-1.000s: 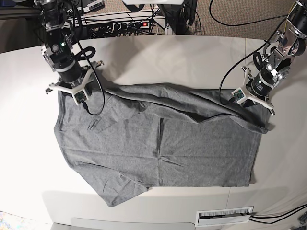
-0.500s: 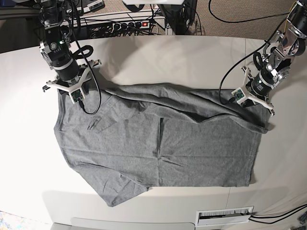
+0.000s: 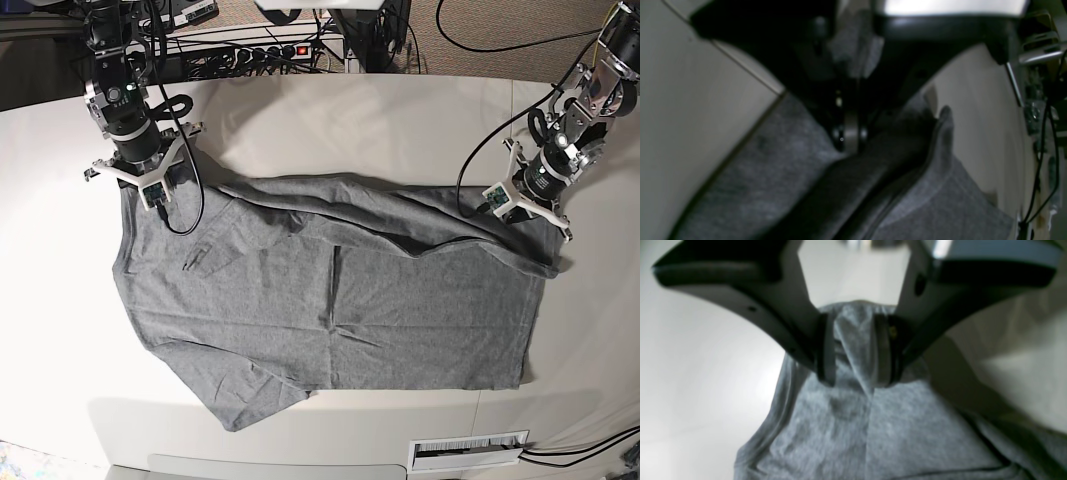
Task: Fold the T-shirt properly
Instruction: 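Pull the folded layer toward the shirt's shoulder edge with both grippers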
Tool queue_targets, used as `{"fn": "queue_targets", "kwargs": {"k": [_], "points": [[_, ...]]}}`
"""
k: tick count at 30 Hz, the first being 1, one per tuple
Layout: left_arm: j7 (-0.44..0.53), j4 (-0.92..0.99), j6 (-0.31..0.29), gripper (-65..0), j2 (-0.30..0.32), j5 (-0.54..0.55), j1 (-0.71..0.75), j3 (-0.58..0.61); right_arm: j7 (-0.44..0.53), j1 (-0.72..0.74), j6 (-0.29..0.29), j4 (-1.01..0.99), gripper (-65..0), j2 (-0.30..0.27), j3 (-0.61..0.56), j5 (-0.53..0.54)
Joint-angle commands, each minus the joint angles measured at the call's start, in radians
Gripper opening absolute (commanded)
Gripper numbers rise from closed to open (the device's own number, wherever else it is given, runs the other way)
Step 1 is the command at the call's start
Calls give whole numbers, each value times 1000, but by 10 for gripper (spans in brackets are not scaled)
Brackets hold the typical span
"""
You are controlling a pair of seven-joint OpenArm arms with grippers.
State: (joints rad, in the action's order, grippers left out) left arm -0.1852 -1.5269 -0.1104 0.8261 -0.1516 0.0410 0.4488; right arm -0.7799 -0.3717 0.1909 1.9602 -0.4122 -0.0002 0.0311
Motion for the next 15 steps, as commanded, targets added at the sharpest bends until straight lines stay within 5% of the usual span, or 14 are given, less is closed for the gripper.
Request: {"fn": "queue_targets", "kwargs": {"k": [1, 5, 10, 15], "points": [[15, -8, -7, -650, 19, -3, -8, -7, 37, 6, -8, 14, -463, -11, 9, 7], [22, -8, -8, -650, 19, -4, -8, -7, 29, 6, -8, 14, -639, -11, 9, 30], [22, -8, -7, -650, 19, -5, -8, -7, 60, 6, -14, 14, -650, -11, 9, 24], [22, -8, -7, -650, 19, -5, -8, -7, 95, 29, -84, 14, -650, -12, 9, -32]]}}
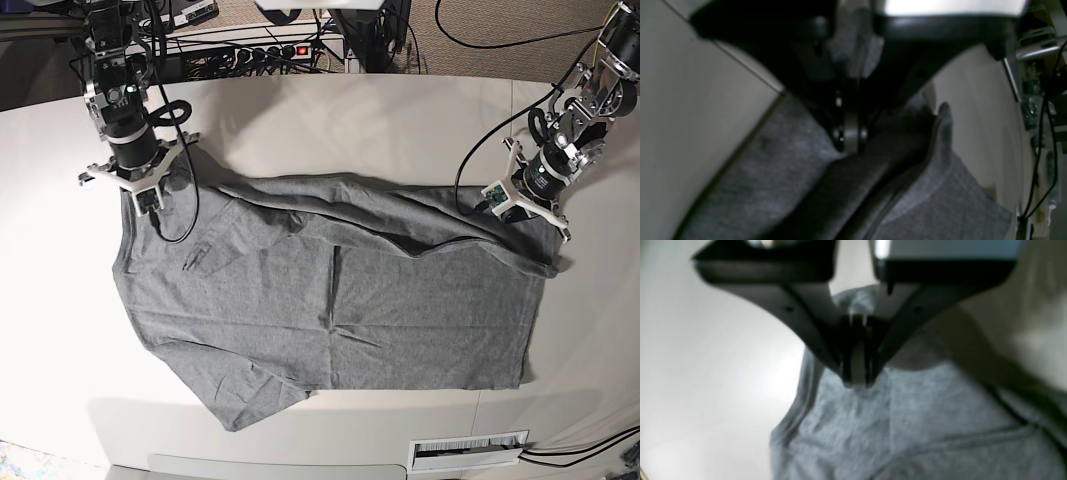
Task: Fold the T-shirt properly
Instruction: 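Pull the folded layer toward the shirt's shoulder edge with both grippers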
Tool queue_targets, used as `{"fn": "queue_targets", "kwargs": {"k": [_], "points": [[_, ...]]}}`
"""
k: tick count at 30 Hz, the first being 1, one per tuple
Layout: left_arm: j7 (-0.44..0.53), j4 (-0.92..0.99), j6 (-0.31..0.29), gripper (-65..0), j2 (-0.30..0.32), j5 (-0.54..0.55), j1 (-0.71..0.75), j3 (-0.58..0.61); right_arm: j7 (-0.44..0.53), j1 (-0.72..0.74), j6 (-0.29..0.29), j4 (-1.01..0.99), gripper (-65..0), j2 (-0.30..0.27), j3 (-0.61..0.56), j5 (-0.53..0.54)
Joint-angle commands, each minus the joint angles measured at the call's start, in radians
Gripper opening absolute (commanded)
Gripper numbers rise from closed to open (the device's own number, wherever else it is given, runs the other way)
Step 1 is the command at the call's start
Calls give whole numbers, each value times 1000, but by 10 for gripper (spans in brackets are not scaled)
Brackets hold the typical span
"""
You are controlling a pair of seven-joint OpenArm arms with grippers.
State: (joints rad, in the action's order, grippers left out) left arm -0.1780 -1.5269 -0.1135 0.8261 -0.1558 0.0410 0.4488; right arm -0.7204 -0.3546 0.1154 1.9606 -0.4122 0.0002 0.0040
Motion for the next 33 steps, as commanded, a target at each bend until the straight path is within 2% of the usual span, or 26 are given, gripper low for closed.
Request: {"fn": "queue_targets", "kwargs": {"k": [1, 5, 8, 9, 11, 12, 16, 20, 23, 29, 33], "points": [[14, -8, -4, -650, 19, 0, -8, -7, 37, 25, -10, 14, -650, -11, 12, -5], [14, -8, -5, -650, 19, 0, -8, -7, 9, 53, -5, 14, -650, -13, 28, 35], [14, -8, -5, -650, 19, 0, -8, -7, -35, 29, 89, 15, -650, -11, 27, 104], [14, -8, -5, -650, 19, 0, -8, -7, -39, 16, 99, 18, -650, -11, 27, 107], [14, -8, -4, -650, 19, 0, -8, -7, -52, -5, 97, 37, -527, 5, 33, 108], [14, -8, -4, -650, 19, 0, -8, -7, -50, -16, 97, 56, -500, 20, 37, 109], [22, -8, -4, -650, 18, 0, -8, -7, -74, -74, 98, 196, -495, 72, 39, 120], [21, -8, -5, -650, 19, 0, -8, -7, -108, -145, 97, 298, -490, 88, 59, 119], [21, -8, -5, -650, 19, 0, -8, -7, -107, -176, 97, 275, -441, 96, 105, 115], [38, -9, -5, -650, 19, 0, -8, -7, -74, -177, 98, 219, -437, 105, 212, 150], [39, -9, -4, -650, 19, -1, -8, -7, -53, -172, 115, 157, -437, 105, 217, 181]]}}
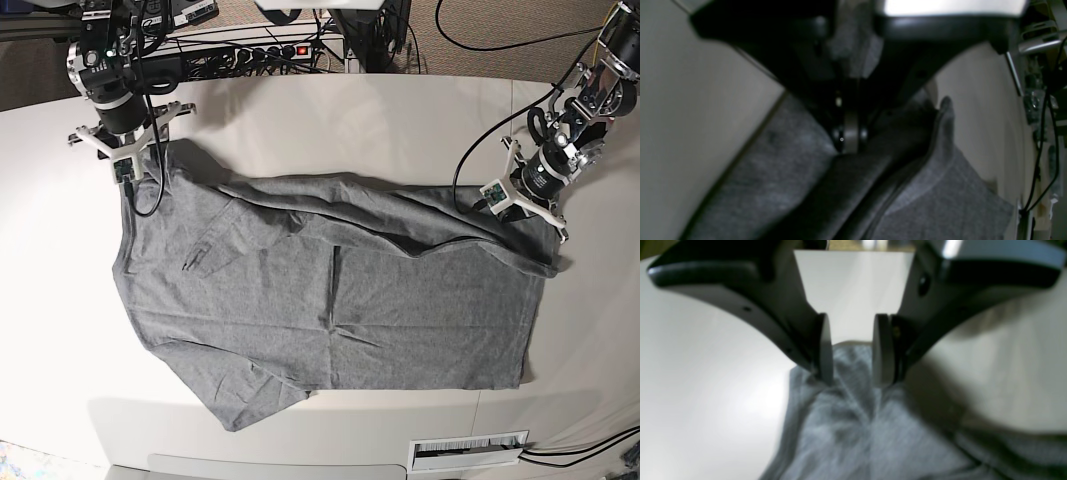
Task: Fold the T-shirt properly
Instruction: 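Pull the folded layer toward the shirt's shoulder edge with both grippers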
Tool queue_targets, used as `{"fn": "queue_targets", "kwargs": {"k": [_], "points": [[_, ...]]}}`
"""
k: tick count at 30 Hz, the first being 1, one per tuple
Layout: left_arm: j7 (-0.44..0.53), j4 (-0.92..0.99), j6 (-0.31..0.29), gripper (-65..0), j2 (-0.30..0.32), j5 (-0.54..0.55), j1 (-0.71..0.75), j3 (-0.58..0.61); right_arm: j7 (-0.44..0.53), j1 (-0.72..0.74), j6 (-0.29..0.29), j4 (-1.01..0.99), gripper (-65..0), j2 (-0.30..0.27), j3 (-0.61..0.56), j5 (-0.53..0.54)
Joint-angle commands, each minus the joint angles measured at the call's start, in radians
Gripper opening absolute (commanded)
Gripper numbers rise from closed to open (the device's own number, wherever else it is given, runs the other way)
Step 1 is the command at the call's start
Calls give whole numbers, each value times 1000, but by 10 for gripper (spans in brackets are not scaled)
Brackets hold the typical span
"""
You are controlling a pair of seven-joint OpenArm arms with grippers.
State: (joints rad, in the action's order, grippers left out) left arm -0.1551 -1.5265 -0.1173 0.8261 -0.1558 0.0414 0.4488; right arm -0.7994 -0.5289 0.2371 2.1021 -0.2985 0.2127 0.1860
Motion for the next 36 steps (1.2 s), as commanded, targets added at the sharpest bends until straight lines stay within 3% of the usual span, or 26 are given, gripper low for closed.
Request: {"fn": "queue_targets", "kwargs": {"k": [1, 5, 36], "points": [[16, -9, -1, -650, 19, -1, -8, -7, 26, 8, 4, -5, -437, -9, 4, 18], [21, -9, 0, -650, 19, -1, -8, -7, 24, 40, 35, -76, -437, -9, 4, 65], [44, -9, -1, -650, 19, -35, -8, -7, 51, 117, 74, -185, -440, -9, -4, 155]]}}
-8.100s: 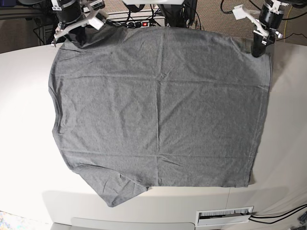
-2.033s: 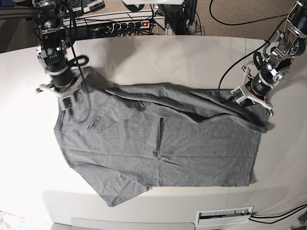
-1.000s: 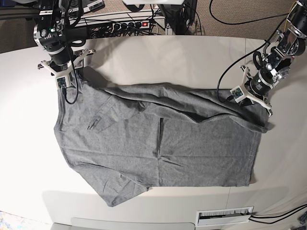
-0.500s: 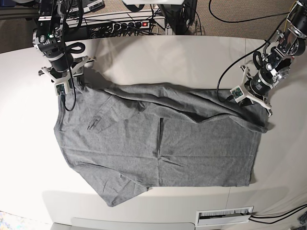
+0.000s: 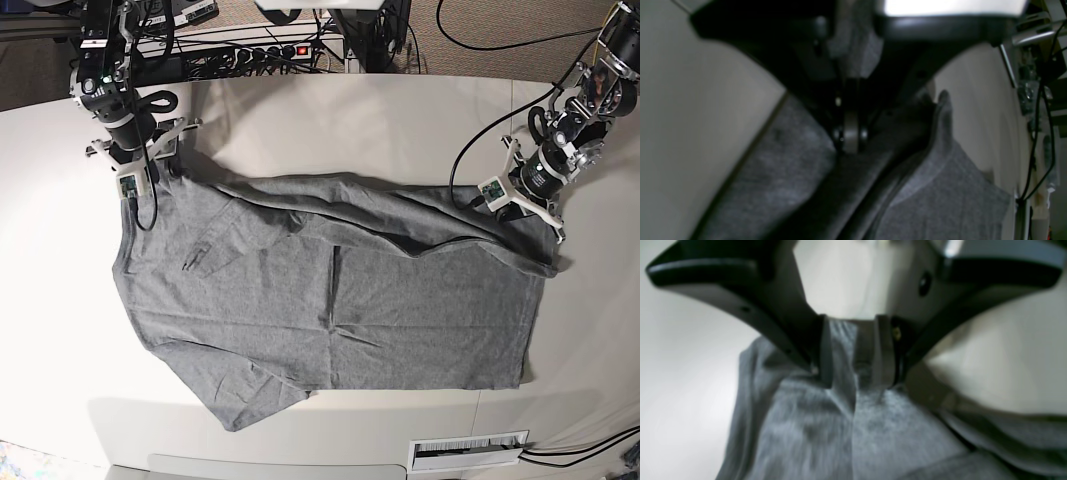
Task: Fold the T-shirt properly
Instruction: 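Pull the folded layer toward the shirt's shoulder edge with both grippers, then regrasp the folded edge with both grippers and drag it along the table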
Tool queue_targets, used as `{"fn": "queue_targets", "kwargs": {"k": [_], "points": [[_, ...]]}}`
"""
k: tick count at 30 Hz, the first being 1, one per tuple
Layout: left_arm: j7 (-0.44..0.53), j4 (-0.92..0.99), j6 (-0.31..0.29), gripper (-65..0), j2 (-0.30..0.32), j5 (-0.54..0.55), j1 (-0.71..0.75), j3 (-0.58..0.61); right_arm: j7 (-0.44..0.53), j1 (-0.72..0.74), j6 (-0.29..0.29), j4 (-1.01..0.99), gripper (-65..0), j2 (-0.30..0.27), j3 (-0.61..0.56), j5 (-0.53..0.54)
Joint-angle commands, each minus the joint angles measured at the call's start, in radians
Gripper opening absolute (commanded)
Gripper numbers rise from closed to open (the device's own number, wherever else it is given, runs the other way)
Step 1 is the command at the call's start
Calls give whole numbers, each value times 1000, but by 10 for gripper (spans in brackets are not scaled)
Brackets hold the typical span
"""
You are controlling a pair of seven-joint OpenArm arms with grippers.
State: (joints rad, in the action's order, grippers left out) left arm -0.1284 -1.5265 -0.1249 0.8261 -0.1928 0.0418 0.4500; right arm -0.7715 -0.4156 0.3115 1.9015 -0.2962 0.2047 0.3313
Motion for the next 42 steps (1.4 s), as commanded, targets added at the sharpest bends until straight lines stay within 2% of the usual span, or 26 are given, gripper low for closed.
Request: {"fn": "queue_targets", "kwargs": {"k": [1, 3, 6, 7, 13, 21, 26, 30, 32, 36, 42], "points": [[18, -9, 7, -650, 19, 2, -9, -8, 23, 3, 1, 0, -444, -12, 4, 25], [18, -9, 7, -650, 19, 2, -9, -8, 23, 3, 18, -20, -493, -11, 4, 52], [18, -9, 7, -650, 19, 2, -9, -8, 24, 4, 21, -20, -626, -12, 4, 61], [18, -9, 7, -650, 19, 2, -9, -8, 28, 3, 21, -18, -650, -11, 4, 61], [18, -9, 6, -650, 19, 3, -9, -8, 63, 17, 21, 18, -650, -14, 7, 48], [18, -9, 6, -650, 19, 3, -8, -8, 63, 129, 21, 29, -650, -18, 66, 42], [18, -9, -21, -650, 19, 3, -8, -8, 68, 153, 21, 28, -650, -80, 72, 39], [18, -9, -34, -650, 19, 3, -5, -8, 77, 167, 13, 22, -650, -126, 72, -39], [17, -9, -34, -650, 19, 3, -3, -8, 85, 172, 10, 8, -650, -146, 72, -41], [17, -9, -34, -650, 19, 2, 8, -8, 105, 190, 10, -48, -650, -168, 72, -45], [17, -9, -34, -650, 19, -17, 43, -8, 107, 236, 10, -143, -650, -169, 72, -66]]}}
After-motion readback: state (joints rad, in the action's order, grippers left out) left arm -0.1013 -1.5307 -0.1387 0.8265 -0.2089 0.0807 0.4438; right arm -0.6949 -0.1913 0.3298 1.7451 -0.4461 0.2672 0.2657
